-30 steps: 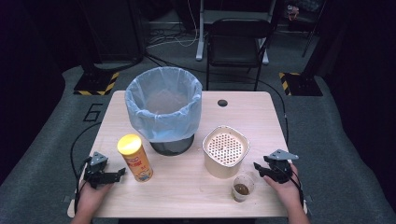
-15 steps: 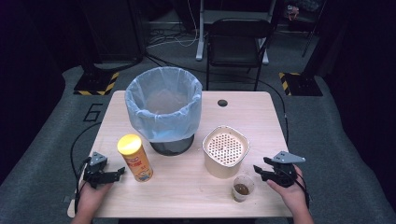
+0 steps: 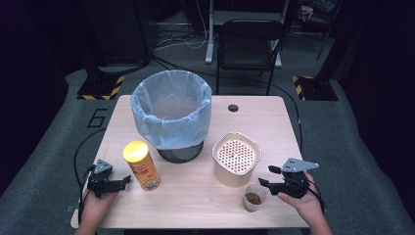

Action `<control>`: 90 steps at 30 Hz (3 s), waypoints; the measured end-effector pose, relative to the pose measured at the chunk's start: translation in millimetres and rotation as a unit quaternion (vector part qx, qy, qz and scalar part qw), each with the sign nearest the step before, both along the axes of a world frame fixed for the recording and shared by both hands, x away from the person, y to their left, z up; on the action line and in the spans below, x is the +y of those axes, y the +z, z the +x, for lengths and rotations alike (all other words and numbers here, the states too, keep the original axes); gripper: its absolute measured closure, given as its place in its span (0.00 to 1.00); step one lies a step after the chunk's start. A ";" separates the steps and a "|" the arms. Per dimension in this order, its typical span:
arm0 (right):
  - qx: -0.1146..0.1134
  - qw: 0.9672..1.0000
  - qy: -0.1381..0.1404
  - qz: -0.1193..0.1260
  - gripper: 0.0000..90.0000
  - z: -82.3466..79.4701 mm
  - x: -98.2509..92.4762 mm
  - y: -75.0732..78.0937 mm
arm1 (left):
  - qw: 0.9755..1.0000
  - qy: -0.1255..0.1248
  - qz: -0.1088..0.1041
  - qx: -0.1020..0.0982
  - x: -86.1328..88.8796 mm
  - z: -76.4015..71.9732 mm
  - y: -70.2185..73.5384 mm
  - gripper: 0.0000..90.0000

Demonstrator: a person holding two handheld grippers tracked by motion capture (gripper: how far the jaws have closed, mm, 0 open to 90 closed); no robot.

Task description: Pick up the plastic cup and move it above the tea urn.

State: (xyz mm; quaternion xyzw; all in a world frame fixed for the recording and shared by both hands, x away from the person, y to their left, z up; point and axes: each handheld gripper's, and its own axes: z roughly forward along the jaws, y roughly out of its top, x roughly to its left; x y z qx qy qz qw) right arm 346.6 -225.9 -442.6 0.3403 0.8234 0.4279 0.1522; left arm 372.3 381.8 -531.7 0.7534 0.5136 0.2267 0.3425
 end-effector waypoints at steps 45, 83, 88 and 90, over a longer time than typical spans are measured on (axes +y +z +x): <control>-0.001 0.997 0.051 -0.054 0.22 -40.2 55.3 -33.1 | 1.000 0.002 -0.001 0.000 -0.3 -0.2 0.0 0.14; -0.018 0.997 -0.017 -0.074 0.29 -25.6 17.9 -30.7 | 1.000 0.000 0.000 0.000 0.0 0.2 0.0 0.14; -0.017 0.996 -0.054 -0.068 0.28 -21.3 0.1 -32.1 | 1.000 0.000 0.000 0.000 0.0 0.1 0.0 0.14; -0.008 0.996 -0.060 -0.066 0.27 -19.6 -4.1 -34.8 | 1.000 0.000 0.000 0.000 0.0 0.1 0.0 0.14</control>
